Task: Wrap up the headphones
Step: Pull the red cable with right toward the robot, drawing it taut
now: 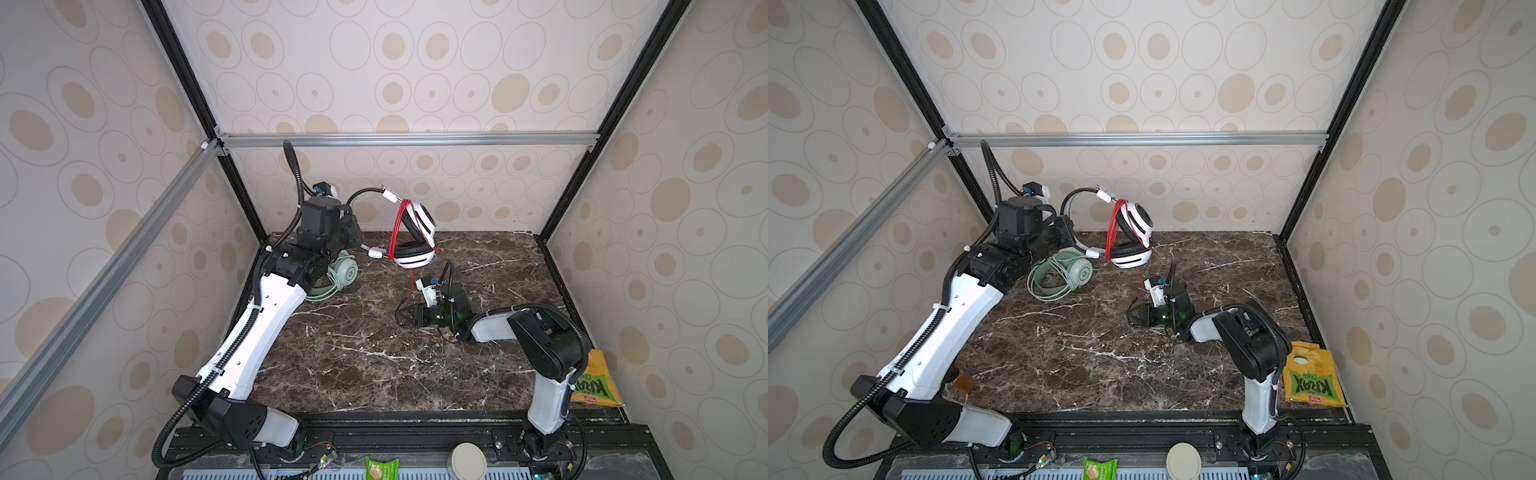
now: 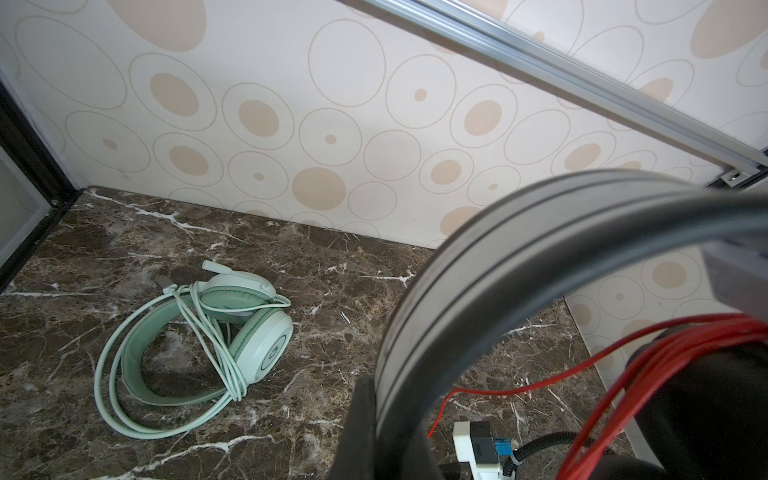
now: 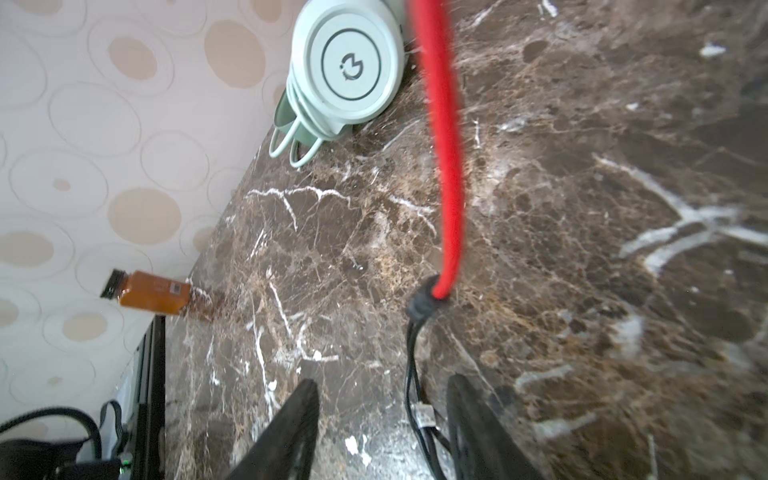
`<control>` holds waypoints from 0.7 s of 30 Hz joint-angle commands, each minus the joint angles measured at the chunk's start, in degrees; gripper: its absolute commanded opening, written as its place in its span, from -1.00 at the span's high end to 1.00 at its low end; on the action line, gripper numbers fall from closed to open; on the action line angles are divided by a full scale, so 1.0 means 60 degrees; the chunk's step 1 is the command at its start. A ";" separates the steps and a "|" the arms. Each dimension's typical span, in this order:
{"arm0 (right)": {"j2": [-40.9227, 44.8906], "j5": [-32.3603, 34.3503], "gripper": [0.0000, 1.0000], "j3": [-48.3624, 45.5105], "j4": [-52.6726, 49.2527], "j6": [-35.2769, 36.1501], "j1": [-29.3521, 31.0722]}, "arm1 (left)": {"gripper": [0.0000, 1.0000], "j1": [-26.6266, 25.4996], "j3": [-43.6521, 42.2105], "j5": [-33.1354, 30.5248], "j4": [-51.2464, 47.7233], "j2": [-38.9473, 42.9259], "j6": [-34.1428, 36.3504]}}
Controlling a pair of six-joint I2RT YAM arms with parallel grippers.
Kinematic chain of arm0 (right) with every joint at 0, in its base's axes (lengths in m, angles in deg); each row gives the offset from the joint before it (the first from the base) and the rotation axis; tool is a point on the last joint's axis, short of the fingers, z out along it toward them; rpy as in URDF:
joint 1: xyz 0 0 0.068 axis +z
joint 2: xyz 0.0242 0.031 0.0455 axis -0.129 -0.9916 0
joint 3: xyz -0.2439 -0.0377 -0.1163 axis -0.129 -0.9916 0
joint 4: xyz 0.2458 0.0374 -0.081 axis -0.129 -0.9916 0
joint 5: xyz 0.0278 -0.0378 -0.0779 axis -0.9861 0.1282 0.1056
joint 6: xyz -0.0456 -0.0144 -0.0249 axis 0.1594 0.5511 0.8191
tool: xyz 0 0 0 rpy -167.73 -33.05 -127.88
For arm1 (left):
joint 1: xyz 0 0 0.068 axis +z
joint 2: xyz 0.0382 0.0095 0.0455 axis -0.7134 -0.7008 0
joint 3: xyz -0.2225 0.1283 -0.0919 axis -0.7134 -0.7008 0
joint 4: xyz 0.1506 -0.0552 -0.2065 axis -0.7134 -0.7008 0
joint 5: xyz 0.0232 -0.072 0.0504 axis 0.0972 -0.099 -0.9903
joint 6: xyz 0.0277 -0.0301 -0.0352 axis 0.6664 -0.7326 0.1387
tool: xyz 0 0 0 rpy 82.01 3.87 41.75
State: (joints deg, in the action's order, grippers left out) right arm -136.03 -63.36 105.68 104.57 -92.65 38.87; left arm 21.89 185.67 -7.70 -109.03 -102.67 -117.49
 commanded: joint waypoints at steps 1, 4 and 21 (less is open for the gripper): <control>-0.0450 0.0905 -0.05 -0.0253 0.2080 -0.1642 0.0251 | 1.00 0.0126 0.0589 0.0199 0.0513 0.0246 -0.0258; -0.0967 0.0881 -0.03 -0.0100 0.2820 -0.2150 0.0362 | 1.00 0.0130 0.0596 0.0238 0.0501 0.0247 -0.0268; -0.2224 0.1166 0.37 0.0745 0.3522 -0.2933 0.0673 | 1.00 0.0338 0.0516 0.0522 0.0479 0.0284 -0.0412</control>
State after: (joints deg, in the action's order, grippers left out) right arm -147.99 -56.41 109.00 124.13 -109.50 42.39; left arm 23.25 185.67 -5.86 -109.08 -102.67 -117.53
